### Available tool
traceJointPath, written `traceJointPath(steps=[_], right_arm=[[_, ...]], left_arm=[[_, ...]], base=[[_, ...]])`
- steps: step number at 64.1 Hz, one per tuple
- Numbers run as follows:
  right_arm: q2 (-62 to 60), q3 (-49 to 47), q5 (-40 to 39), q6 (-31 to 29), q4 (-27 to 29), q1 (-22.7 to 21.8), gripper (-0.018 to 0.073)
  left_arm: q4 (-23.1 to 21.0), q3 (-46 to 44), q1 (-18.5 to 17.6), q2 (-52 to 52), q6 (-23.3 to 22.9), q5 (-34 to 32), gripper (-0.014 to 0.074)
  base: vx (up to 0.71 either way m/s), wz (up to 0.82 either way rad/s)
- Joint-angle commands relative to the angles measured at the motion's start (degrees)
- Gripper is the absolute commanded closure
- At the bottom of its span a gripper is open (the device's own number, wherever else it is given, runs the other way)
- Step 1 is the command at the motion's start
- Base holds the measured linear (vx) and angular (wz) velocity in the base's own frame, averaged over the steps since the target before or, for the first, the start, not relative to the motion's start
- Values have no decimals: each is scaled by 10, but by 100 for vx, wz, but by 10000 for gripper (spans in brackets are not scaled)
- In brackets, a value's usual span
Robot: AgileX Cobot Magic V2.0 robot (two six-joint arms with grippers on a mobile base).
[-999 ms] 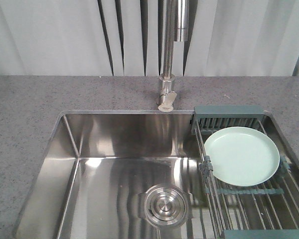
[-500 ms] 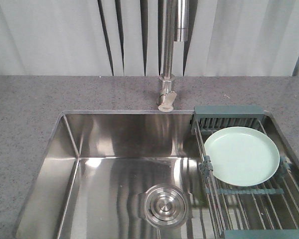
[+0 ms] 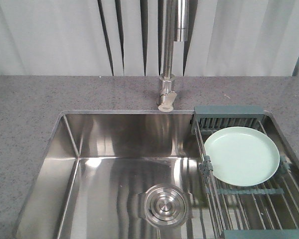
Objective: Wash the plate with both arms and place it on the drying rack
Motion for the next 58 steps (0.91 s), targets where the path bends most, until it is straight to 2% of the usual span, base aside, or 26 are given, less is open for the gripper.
traceJointPath(steps=[1,5,14,17,21,35,41,51,58], right_arm=[[-2,2,-46,-5,-4,1,564],[-2,2,-46,-5,-4,1,564],[-2,2,-46,-5,-4,1,564],[-2,2,-46,-5,-4,1,564],[-2,2,-46,-5,-4,1,564],[-2,2,-46,-5,-4,1,564],[-2,2,-46,-5,-4,1,564],[-2,2,-46,-5,-4,1,564],[-2,2,-46,-5,-4,1,564]], left_arm=[[-77,-18,1,-9,-37,-61,603],[-142,-19,1,-9,-55,-66,603],[-287,-24,1,-9,-54,-62,603],[-313,-32,1,-9,-42,-53,603],[-315,-58,1,-9,-20,-36,603],[-314,-188,1,27,167,-2,603],[-314,-243,1,85,212,40,603],[-315,-324,1,223,292,152,603],[-351,-371,1,327,370,210,603]], base=[[0,0],[0,0],[0,0],[0,0],[0,0],[0,0],[0,0],[0,0],[0,0]])
